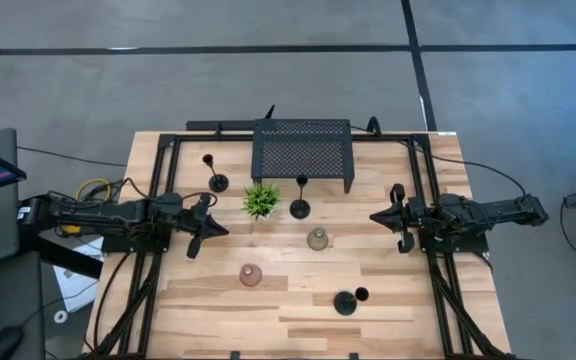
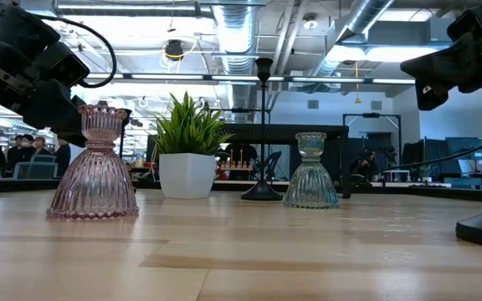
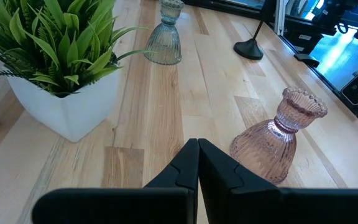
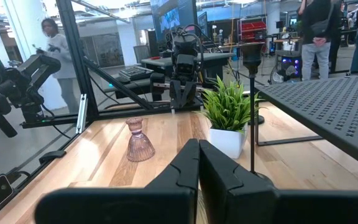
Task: Pick & Place candle stick holders
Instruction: Put the middle black candle holder on the shelf
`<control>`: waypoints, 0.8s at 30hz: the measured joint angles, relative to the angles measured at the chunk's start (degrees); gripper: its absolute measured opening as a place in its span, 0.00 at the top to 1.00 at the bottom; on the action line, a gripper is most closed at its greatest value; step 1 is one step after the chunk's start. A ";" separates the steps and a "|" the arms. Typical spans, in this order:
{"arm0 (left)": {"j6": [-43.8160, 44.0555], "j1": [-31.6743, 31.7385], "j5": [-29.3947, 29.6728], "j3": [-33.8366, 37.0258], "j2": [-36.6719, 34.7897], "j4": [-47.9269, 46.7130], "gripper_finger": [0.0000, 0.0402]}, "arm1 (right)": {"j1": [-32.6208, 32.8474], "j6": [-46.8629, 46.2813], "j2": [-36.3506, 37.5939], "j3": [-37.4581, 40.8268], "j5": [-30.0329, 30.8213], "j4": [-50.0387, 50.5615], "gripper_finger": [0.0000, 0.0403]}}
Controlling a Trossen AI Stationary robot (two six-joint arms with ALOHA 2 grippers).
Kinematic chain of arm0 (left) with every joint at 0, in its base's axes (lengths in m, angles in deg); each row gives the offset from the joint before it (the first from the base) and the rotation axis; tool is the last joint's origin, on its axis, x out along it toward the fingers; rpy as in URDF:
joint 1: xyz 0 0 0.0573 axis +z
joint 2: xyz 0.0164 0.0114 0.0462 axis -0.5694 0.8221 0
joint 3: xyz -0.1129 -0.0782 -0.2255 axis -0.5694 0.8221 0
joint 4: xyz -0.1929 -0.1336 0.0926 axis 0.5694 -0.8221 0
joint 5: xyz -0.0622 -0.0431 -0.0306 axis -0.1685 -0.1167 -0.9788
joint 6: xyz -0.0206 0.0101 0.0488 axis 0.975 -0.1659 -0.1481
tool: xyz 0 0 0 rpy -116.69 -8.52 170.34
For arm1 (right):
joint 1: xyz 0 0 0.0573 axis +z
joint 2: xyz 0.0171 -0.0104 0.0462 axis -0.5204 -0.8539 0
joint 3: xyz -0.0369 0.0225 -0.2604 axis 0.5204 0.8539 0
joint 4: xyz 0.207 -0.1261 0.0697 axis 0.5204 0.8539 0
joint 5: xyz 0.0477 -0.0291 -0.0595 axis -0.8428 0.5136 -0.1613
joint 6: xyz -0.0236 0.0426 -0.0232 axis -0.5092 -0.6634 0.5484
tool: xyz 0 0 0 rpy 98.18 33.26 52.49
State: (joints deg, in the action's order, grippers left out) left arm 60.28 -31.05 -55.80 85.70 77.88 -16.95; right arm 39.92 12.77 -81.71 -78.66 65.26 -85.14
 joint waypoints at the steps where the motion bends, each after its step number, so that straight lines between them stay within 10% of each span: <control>1: 0.00 0.00 0.00 0.00 0.00 0.00 0.98 | -0.02 0.00 0.02 0.00 0.00 0.00 1.00; 24: 0.01 -0.01 0.01 0.00 0.01 0.00 0.98 | -0.01 0.00 0.00 -0.01 0.00 0.00 1.00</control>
State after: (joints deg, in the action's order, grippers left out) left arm 60.29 -31.06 -55.80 85.70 77.88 -16.95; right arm 39.90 12.77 -81.71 -78.67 65.26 -85.14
